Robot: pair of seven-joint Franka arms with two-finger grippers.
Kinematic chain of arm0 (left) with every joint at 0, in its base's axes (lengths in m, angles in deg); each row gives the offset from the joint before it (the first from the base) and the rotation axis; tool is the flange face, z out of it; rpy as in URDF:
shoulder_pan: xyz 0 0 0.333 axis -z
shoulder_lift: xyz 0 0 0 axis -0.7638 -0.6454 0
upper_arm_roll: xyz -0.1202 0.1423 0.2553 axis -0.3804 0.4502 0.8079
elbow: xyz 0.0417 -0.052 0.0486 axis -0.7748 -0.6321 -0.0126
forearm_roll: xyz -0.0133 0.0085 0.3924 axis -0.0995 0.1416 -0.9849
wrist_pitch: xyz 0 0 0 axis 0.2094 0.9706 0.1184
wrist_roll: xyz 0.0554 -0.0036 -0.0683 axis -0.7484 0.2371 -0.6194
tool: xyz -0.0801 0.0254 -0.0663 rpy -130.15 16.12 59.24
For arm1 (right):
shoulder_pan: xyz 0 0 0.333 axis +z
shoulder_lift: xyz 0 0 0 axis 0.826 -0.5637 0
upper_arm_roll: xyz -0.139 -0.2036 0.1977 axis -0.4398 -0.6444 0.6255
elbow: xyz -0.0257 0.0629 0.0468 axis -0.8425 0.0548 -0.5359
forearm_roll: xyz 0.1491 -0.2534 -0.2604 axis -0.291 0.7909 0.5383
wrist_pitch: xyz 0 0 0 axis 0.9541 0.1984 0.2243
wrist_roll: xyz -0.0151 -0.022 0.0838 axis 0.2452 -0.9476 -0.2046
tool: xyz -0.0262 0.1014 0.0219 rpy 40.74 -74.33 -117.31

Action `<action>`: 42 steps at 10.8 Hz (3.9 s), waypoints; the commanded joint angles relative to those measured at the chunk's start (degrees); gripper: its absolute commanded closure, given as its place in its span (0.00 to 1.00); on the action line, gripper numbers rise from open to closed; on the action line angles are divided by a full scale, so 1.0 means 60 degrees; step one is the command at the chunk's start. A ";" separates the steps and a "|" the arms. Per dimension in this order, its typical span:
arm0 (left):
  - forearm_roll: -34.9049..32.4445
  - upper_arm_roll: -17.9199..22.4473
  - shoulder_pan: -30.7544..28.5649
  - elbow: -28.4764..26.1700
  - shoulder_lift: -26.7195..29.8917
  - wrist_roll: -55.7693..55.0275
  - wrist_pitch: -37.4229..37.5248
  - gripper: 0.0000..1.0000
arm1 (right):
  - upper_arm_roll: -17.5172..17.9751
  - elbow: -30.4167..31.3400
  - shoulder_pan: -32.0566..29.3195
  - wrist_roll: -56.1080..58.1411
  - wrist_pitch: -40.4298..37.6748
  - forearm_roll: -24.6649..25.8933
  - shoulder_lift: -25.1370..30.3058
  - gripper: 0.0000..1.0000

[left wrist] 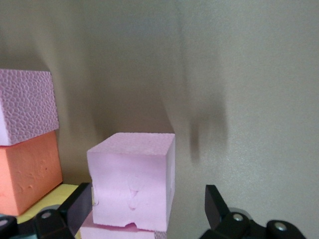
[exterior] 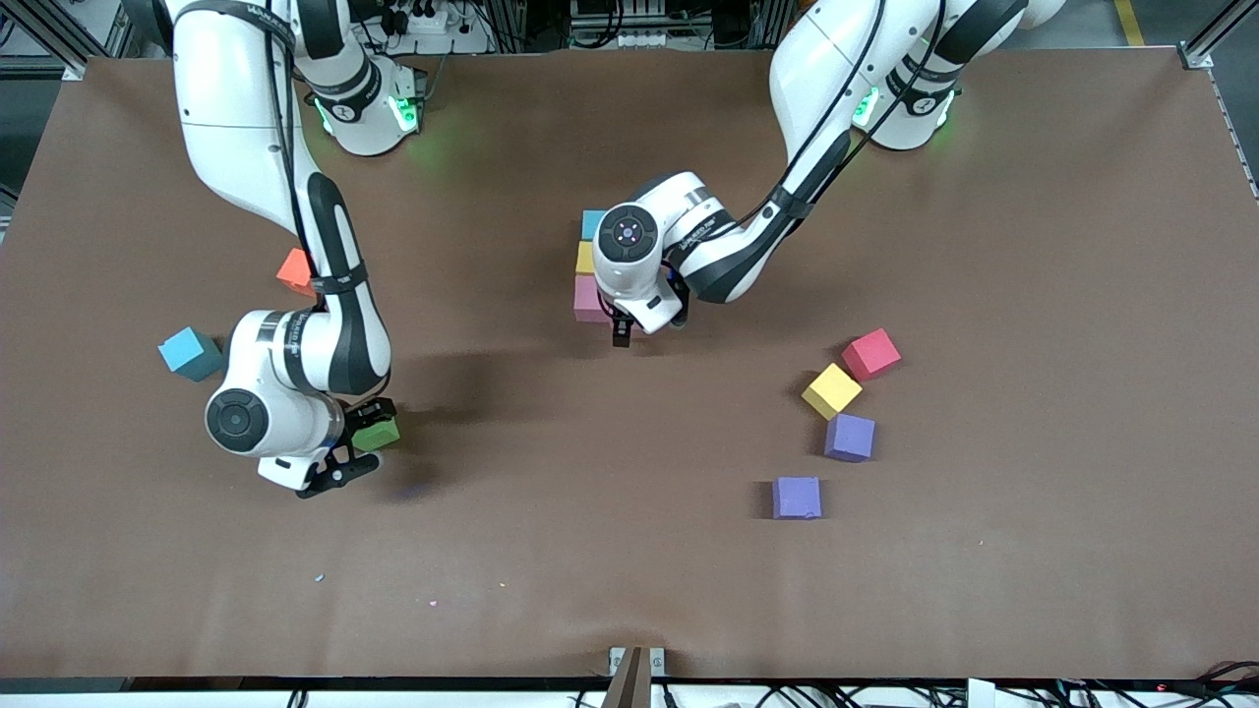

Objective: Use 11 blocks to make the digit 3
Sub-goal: 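Carry the green cube to the cluster with the right gripper while the left reaches yellow, then place the green cube below pink with the right gripper while the left grasps yellow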

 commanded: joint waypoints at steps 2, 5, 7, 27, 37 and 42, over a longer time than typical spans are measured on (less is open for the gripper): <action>-0.0202 0.0032 -0.0135 -0.0027 0.0358 0.0485 0.0688 0.00 | 0.0126 -0.0168 -0.0043 -0.0420 -0.0464 -0.0204 0.0050 1.00; -0.0275 0.0032 -0.0253 -0.0042 0.0447 0.1374 0.1128 0.00 | 0.0097 -0.0430 0.0469 -0.0930 -0.0480 -0.0191 0.0226 1.00; -0.0815 0.0047 -0.0311 -0.0071 0.0432 0.1834 0.1187 0.00 | 0.0082 -0.0782 0.1010 -0.1646 -0.0523 -0.0191 0.0256 1.00; -0.1623 0.0017 -0.4808 -0.1928 0.2029 0.9273 0.1676 0.00 | 0.0126 -0.0169 0.5436 -0.9297 0.0311 -0.1890 0.0198 1.00; -0.1828 -0.0012 -0.5205 -0.2122 0.1342 1.0243 0.0517 0.00 | 0.0214 0.0227 0.5583 -0.9239 0.0707 -0.1890 -0.0008 1.00; -0.1857 -0.0026 -0.5132 -0.2122 0.1048 1.0272 0.0324 0.00 | 0.0200 0.0242 0.5569 -0.9239 0.0648 -0.1890 0.0036 0.01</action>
